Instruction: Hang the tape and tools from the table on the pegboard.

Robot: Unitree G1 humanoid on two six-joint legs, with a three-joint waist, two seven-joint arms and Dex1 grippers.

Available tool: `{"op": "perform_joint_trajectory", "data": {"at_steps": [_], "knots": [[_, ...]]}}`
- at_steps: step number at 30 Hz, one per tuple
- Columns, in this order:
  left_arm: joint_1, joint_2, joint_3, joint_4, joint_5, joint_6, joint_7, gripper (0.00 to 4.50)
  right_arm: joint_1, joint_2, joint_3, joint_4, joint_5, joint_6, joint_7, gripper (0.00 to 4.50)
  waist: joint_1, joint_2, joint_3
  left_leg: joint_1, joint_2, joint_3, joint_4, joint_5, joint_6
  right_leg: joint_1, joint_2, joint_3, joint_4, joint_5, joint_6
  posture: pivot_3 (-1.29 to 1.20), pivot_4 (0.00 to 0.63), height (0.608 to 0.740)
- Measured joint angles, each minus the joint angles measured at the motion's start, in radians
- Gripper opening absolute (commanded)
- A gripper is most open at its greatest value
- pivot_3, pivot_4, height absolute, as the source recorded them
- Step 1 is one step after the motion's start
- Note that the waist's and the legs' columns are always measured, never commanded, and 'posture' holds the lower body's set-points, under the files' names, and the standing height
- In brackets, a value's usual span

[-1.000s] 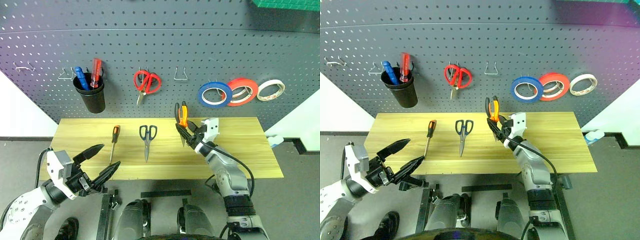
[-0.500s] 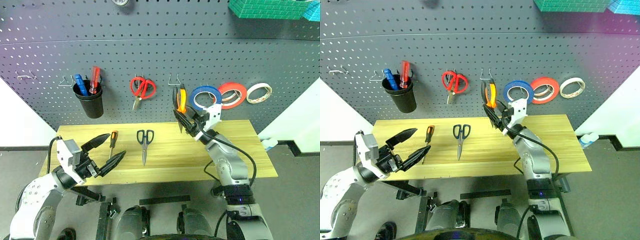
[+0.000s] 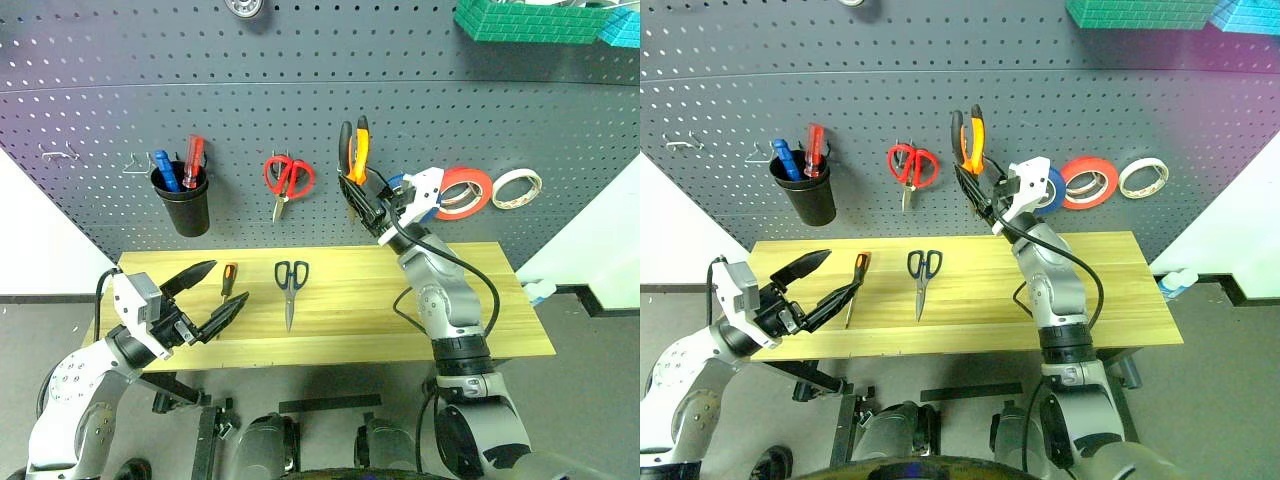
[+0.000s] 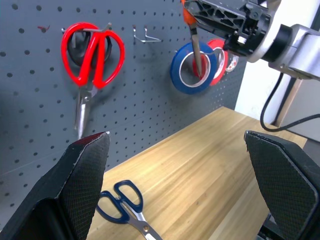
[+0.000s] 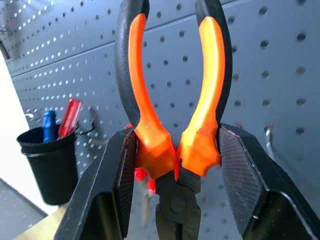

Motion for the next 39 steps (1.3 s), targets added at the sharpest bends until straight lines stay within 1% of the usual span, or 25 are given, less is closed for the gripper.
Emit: {"op": "perform_joint_trajectory", "data": {"at_steps": [7, 16, 23, 28, 32, 39], "knots": [[0.002, 0.000, 0.004, -0.003, 0.000, -0.001, 0.005, 4.50, -0.107, 0.024, -0.013, 0.114, -0.040, -0.109, -0.061, 2.10, 0.000, 0.000, -0.001, 0.000, 0.001, 0.000, 0.001, 0.000, 0.000, 0.000, 0.001, 0.000, 0.000, 0.000, 0.000, 0.06, 0.000, 0.740], [0.015, 0.001, 0.007, -0.049, -0.014, 0.025, 0.042, 4.50, -0.198, 0.067, -0.015, 0.353, -0.120, -0.286, -0.149, 2.10, 0.002, 0.000, -0.005, 0.000, 0.001, 0.000, 0.003, 0.000, 0.000, 0.000, 0.001, 0.001, 0.002, 0.000, 0.000, 0.09, 0.000, 0.740], [0.055, 0.015, 0.014, -0.081, -0.031, 0.051, 0.048, 4.50, -0.320, 0.072, -0.036, 0.512, -0.157, -0.421, -0.219, 2.10, 0.002, 0.000, -0.005, 0.000, 0.002, 0.000, 0.004, 0.000, 0.000, 0.000, 0.002, 0.001, 0.002, 0.000, 0.000, 0.11, 0.000, 0.740], [0.076, 0.026, 0.020, -0.108, -0.038, 0.058, 0.052, 4.50, -0.341, 0.071, -0.038, 0.606, -0.195, -0.507, -0.273, 2.10, 0.005, 0.000, -0.006, 0.000, 0.003, 0.000, 0.004, 0.000, 0.000, 0.001, 0.003, 0.001, 0.002, 0.000, -0.001, 0.12, 0.000, 0.740], [0.087, 0.027, 0.021, -0.128, -0.041, 0.076, 0.068, 4.50, -0.361, 0.070, -0.054, 0.682, -0.198, -0.541, -0.295, 2.10, 0.006, 0.000, -0.006, 0.000, 0.003, 0.000, 0.005, 0.000, 0.000, 0.001, 0.003, 0.001, 0.003, 0.000, -0.001, 0.13, 0.000, 0.740], [0.100, 0.043, 0.022, -0.209, -0.066, 0.138, 0.117, 4.50, -0.463, 0.058, -0.080, 0.810, -0.197, -0.606, -0.291, 2.10, 0.008, 0.000, -0.006, 0.000, 0.005, 0.000, 0.006, 0.000, 0.000, 0.001, 0.004, 0.002, 0.003, 0.001, -0.002, 0.15, 0.011, 0.740]]}}
